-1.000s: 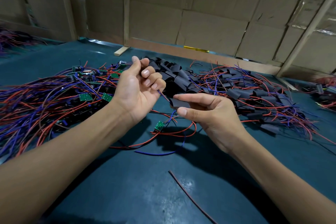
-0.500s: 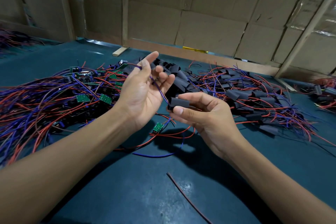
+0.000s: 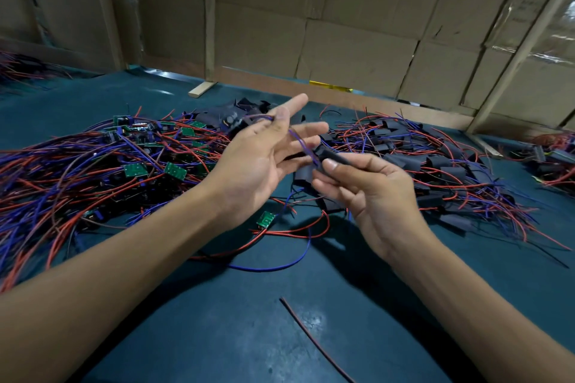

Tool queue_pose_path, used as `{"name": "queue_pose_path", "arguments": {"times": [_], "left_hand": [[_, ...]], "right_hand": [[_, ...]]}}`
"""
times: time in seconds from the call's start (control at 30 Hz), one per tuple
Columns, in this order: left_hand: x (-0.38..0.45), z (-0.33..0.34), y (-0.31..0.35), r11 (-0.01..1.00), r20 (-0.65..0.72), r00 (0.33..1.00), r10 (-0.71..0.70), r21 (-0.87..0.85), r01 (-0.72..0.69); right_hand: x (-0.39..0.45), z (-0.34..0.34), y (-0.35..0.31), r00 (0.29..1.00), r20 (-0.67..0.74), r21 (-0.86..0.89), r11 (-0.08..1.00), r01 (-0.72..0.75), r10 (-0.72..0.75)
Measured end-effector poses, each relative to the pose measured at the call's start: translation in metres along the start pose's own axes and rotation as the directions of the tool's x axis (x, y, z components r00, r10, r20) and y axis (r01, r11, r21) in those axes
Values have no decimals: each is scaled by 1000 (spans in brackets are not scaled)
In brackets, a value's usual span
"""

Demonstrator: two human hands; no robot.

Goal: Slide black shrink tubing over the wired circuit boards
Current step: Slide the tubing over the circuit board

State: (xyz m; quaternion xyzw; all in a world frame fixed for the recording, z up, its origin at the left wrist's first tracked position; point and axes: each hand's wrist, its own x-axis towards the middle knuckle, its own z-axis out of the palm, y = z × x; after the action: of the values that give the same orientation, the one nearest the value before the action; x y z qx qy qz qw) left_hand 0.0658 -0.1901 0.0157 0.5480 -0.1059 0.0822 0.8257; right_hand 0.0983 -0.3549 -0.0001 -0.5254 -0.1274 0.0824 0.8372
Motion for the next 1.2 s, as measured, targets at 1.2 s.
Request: {"name": "queue_pose_path", "arguments": {"times": [1.2], "left_hand": [[-2,-5,-10,993,-153,986,69,104,-53]], "right_hand": [[11,-34,-19,905,368,-559,728,397,-212]]}}
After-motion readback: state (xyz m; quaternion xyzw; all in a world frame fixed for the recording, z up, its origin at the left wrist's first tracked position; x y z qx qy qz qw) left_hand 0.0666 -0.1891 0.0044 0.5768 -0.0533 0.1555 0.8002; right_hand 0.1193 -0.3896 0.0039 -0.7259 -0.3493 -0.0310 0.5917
